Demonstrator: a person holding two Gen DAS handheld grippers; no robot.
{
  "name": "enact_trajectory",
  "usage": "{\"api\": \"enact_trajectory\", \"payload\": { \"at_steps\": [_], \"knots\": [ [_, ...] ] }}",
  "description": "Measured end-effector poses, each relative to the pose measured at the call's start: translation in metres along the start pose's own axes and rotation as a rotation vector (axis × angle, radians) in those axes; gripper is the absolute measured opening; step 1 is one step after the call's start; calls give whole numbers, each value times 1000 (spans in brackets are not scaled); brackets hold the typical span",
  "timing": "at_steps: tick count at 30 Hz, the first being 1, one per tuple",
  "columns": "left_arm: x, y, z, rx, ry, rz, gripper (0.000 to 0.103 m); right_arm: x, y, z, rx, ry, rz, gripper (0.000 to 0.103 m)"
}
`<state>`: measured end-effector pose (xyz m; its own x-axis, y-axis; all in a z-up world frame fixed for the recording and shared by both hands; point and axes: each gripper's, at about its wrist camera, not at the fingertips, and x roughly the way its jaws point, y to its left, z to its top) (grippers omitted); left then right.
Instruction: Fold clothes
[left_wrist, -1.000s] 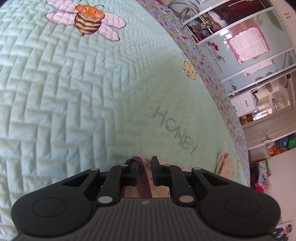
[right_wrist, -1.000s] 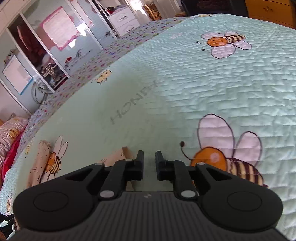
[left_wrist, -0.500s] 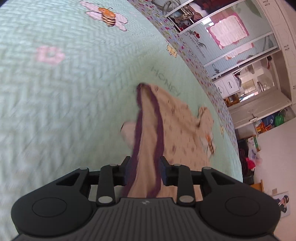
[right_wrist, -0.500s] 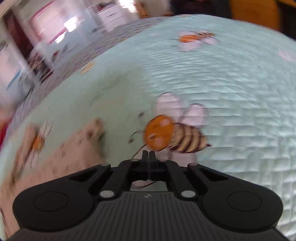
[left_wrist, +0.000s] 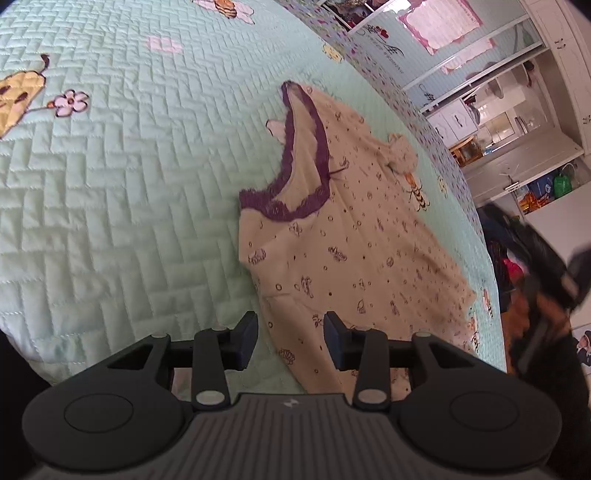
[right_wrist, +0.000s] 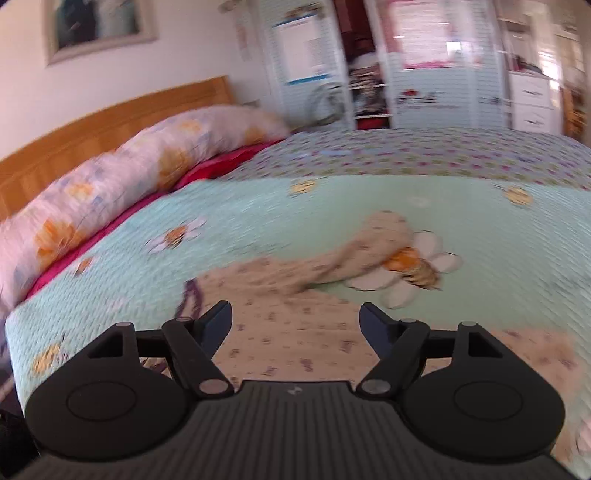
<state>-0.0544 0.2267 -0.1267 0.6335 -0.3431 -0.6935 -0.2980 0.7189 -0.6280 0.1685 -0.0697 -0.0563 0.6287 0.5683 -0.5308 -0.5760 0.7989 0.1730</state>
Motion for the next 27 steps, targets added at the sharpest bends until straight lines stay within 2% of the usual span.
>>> {"api": "enact_trajectory", "payload": {
  "at_steps": [3,6,9,14,16,19,20,21,22,23,24,25,26,27],
  "knots": [
    [17,-2,2,-19,7,10,44,62,41,23,-190,89,55,78],
    [28,0,4,-44,20,14,50,113,67,42,-348,125,78,78],
    [38,-3,3,-15,27,12,57,161,77,60,-446,174,121,78],
    [45,-11,5,37,38,-21,83,236,81,73,-656,295,194,78],
    [48,-8,7,13,31,-44,85,264,86,72,-723,376,231,78],
    [53,-5,11,-20,17,-72,85,295,91,66,-797,475,231,78],
    [56,-5,13,-27,10,-78,83,301,92,64,-805,495,225,79],
    [58,-5,14,-35,3,-85,80,307,93,62,-814,515,219,84],
    [62,-3,15,-55,-1,-86,66,312,93,61,-815,529,213,87],
    [65,0,17,-77,-5,-88,46,313,92,62,-794,536,205,87],
    [69,3,18,-99,-8,-89,34,312,91,63,-749,551,202,80],
    [72,5,19,-120,-12,-90,6,310,90,64,-689,569,216,56],
    [76,8,20,-142,-15,-91,5,305,90,64,-649,574,219,45],
    [79,10,21,-164,-19,-92,5,298,95,61,-656,559,199,23]
  ]
}}
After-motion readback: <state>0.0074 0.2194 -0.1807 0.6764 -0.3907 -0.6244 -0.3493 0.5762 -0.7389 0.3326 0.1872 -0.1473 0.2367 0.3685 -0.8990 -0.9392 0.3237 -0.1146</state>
